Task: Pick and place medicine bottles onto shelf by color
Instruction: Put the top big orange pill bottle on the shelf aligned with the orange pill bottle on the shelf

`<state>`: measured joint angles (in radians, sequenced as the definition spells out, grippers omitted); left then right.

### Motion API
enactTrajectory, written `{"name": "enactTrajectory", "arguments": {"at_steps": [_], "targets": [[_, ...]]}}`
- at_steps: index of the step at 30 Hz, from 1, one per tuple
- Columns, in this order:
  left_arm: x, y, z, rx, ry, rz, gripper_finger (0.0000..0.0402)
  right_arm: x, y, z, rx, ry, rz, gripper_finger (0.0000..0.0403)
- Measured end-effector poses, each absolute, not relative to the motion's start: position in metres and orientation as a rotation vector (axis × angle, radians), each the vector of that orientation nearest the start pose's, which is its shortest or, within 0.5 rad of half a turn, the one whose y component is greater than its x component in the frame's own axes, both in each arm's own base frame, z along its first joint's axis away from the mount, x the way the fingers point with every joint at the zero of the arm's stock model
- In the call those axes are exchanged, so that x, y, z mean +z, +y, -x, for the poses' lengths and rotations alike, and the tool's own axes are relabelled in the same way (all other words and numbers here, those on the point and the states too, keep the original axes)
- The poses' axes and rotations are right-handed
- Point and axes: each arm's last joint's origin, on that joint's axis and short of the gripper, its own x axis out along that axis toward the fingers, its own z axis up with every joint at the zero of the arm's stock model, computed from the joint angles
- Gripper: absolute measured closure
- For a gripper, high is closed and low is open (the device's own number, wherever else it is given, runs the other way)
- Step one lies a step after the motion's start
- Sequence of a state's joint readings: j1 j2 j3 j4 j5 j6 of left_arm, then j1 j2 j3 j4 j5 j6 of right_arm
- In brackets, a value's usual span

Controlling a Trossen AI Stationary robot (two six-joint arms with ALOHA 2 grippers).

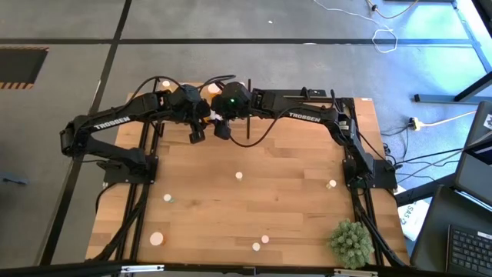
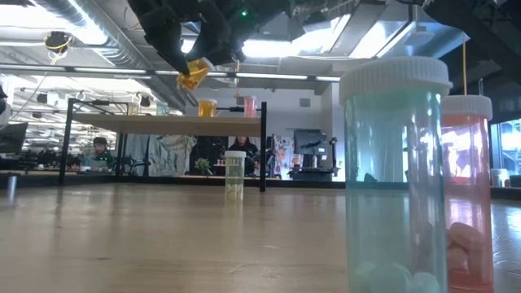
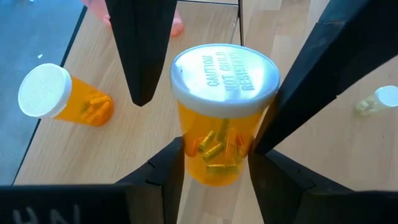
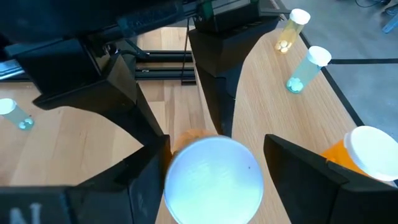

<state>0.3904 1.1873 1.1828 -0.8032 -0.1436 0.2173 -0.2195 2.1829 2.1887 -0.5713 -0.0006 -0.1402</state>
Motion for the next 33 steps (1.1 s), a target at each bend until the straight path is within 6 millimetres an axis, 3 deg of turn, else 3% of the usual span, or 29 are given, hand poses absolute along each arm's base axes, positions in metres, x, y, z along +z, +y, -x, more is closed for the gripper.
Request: {"name": "enactTrajectory", "arguments": {"at_steps": [33], "targets": [[0.3379,0.0932,-0.214,0.432,0.861,-0.11,0.0263,0.3288,-0.1085,-0.4861,-0.173,0.577,0.074,0.0142]]}}
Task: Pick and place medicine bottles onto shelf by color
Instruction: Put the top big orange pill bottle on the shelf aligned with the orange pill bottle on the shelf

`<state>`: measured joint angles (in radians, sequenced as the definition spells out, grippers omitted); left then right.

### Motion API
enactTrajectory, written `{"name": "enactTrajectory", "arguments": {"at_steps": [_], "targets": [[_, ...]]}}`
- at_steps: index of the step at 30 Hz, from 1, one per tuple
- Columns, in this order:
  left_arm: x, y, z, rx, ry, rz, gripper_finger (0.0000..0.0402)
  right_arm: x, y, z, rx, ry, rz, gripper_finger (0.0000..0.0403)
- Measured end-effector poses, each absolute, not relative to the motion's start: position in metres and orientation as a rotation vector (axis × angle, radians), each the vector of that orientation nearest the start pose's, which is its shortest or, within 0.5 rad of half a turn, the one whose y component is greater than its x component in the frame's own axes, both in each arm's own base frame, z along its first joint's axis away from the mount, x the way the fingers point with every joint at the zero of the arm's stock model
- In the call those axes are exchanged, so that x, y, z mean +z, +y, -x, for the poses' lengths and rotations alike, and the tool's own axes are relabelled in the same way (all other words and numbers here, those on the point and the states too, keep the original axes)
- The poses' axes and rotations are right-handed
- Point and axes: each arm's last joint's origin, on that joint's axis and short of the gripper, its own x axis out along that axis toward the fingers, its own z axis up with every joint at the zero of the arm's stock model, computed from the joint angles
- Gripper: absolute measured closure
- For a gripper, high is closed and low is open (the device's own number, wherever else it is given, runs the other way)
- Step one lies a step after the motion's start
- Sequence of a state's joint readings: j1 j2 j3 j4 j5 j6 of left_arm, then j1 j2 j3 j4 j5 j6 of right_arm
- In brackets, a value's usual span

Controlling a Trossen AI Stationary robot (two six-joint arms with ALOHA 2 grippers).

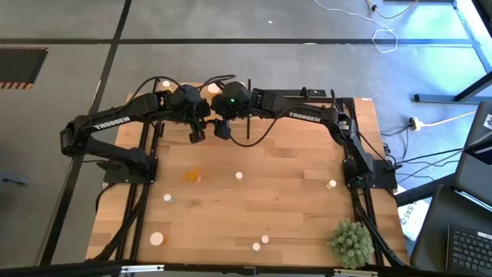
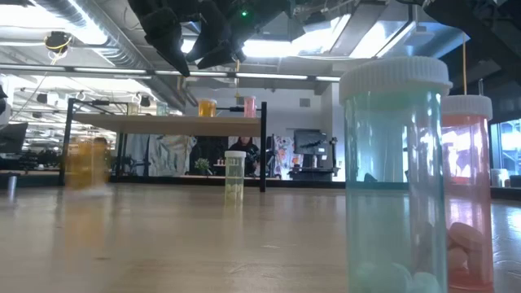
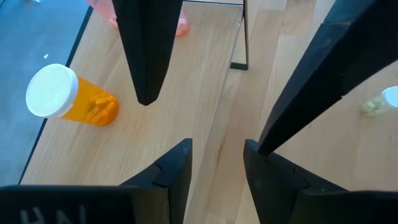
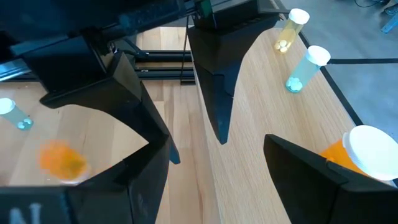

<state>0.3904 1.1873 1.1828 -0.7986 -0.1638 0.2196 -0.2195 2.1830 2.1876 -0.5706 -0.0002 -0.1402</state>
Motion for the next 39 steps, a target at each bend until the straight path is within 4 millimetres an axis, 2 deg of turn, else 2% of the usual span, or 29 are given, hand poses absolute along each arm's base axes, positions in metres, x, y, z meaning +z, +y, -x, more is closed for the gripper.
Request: {"name": "enactTrajectory", "arguments": {"at_steps": [9,19,23,31,39], "targets": [[0.337,0.093,-0.213,0.43,0.875,-0.107,0.0263,0.329,-0.108,-0.486,-0.173,0.577,0.074,0.0142],[0.336,0.089,-0.204,0.455,0.915,-0.026,0.0263,0.329,-0.108,-0.483,-0.169,0.62,0.068,0.0142],[0.342,0.085,-0.195,0.465,0.891,0.029,0.0263,0.335,-0.107,-0.479,-0.167,0.64,0.068,0.0142],[0.345,0.07,-0.166,0.429,0.962,0.148,0.0263,0.351,-0.105,-0.47,-0.134,0.688,0.105,0.0142],[0.348,0.045,-0.14,0.236,1.03,0.215,0.0263,0.359,-0.103,-0.456,0.007,0.76,0.058,0.0142]]}}
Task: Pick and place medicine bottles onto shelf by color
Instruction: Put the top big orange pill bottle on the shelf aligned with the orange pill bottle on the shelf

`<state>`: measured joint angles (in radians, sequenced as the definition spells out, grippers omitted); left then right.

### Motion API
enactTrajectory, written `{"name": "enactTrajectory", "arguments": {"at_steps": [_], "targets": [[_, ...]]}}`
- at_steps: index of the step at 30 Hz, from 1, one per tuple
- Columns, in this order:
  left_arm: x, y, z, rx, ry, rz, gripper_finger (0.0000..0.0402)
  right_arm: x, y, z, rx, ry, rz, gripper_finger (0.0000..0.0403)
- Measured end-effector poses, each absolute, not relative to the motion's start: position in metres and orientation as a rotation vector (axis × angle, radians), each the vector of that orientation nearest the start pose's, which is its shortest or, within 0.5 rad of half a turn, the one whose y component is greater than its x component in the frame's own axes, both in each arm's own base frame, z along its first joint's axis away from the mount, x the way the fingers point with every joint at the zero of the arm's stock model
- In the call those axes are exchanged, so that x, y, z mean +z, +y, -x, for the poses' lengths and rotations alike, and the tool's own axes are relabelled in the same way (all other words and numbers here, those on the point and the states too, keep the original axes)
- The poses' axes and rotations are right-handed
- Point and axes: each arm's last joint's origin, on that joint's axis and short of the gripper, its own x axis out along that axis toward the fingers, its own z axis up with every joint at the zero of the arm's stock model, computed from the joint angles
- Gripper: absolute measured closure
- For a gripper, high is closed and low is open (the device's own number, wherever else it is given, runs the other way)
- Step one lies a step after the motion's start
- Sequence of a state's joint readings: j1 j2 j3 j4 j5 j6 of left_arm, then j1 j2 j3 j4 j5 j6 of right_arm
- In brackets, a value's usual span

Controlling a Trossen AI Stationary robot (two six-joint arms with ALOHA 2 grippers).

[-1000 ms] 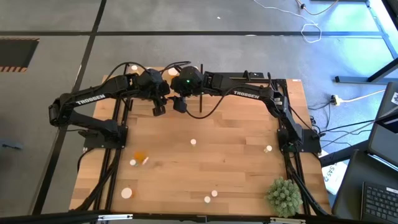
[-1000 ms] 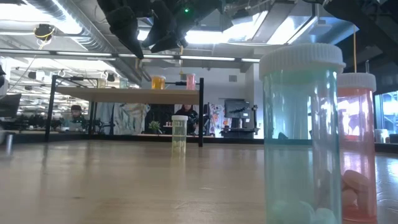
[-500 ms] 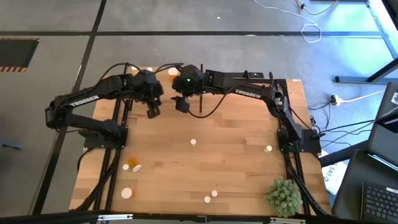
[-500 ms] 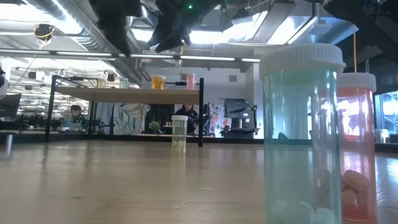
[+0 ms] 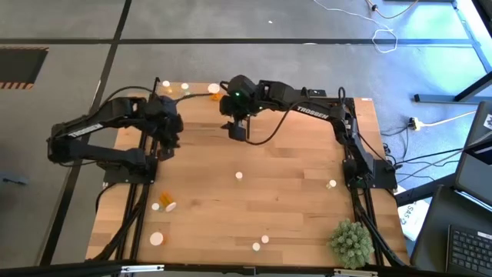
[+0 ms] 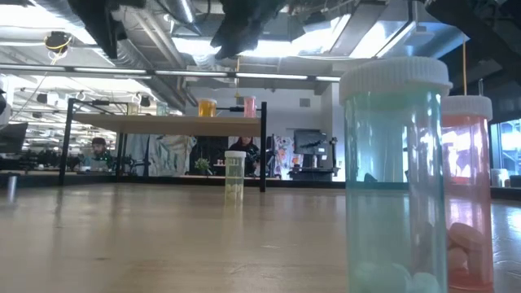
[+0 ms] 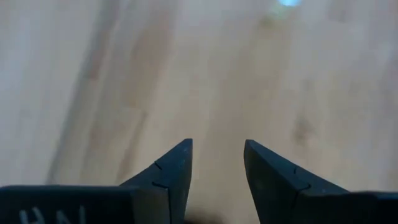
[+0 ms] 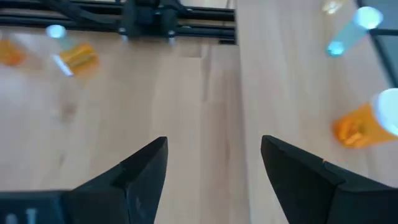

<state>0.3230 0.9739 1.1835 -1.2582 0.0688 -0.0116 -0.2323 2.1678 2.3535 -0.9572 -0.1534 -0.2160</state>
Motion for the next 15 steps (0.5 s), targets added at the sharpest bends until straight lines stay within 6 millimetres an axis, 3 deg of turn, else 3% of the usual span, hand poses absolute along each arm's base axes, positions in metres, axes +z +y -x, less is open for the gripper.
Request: {"name": "enactTrajectory", "arguments": {"at_steps": [9,15], "targets": [[0.348,0.017,-0.132,-0.043,1.083,0.18,0.0263,0.361,-0.097,-0.444,0.209,0.802,-0.046,0.0142],[0.347,0.001,-0.132,-0.174,1.114,0.129,0.0263,0.361,-0.081,-0.433,0.27,0.895,-0.081,0.0142]]}}
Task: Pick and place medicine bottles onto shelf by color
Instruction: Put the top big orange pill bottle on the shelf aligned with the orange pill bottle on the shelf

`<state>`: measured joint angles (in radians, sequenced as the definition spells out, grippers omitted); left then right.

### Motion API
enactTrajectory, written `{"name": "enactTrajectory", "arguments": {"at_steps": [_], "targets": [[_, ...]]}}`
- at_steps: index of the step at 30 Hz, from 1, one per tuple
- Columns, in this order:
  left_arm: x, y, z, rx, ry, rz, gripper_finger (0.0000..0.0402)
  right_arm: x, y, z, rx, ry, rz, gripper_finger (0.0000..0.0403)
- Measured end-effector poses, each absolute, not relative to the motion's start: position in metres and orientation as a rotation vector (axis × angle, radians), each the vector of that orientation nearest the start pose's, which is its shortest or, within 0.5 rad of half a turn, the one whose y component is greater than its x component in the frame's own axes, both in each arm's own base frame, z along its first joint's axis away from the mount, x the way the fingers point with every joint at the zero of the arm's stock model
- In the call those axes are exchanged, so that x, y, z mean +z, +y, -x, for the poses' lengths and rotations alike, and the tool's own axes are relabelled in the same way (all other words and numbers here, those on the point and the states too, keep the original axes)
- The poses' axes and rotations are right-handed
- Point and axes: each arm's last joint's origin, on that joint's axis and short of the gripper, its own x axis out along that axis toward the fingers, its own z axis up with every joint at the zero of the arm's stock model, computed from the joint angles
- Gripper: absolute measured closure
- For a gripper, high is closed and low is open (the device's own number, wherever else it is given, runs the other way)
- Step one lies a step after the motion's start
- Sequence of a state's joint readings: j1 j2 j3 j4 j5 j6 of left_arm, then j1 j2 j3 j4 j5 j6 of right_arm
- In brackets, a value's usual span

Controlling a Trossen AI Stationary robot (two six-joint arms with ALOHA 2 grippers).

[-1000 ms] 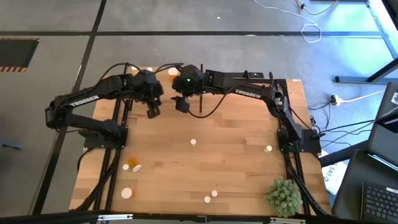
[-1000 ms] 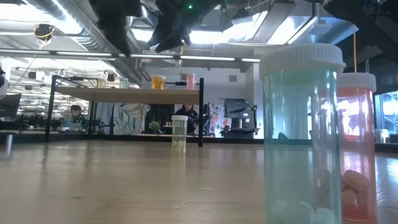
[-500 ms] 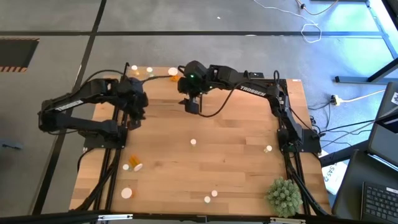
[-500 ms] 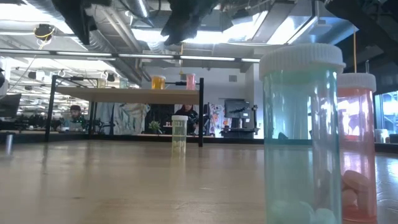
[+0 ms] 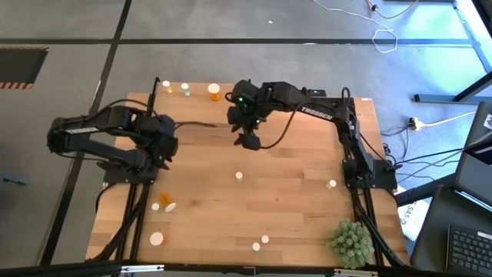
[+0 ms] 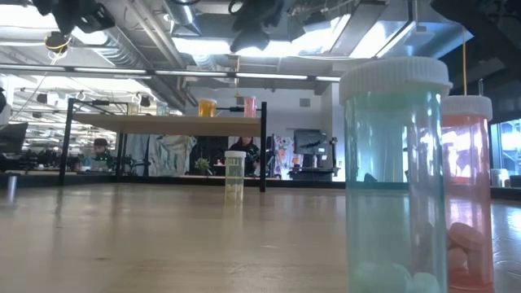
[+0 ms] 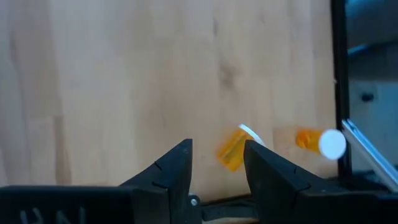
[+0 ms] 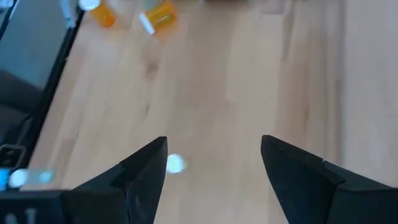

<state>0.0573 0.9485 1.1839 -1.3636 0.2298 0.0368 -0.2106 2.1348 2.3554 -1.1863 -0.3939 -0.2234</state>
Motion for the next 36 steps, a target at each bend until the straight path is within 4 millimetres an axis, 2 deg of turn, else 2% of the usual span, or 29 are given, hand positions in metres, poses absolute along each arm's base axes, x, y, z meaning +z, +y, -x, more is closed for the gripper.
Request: {"name": "enactTrajectory", "arguments": {"at_steps": [11,20,25,30,36], "targets": [[0.345,-0.026,-0.125,-0.337,1.175,0.033,0.0263,0.375,-0.033,-0.419,0.315,0.983,-0.152,0.0142],[0.345,-0.04,-0.122,-0.365,1.185,-0.009,0.0263,0.389,0.0,-0.405,0.271,1.003,-0.135,0.0142],[0.345,-0.046,-0.121,-0.339,1.183,-0.017,0.0263,0.398,0.005,-0.388,0.241,1.016,-0.104,0.0142],[0.345,-0.051,-0.119,-0.31,1.185,-0.008,0.0263,0.391,0.003,-0.36,0.165,1.022,-0.133,0.0142],[0.347,-0.057,-0.12,-0.302,1.147,-0.005,0.0263,0.374,0.003,-0.322,0.129,0.745,-0.225,0.0142]]}}
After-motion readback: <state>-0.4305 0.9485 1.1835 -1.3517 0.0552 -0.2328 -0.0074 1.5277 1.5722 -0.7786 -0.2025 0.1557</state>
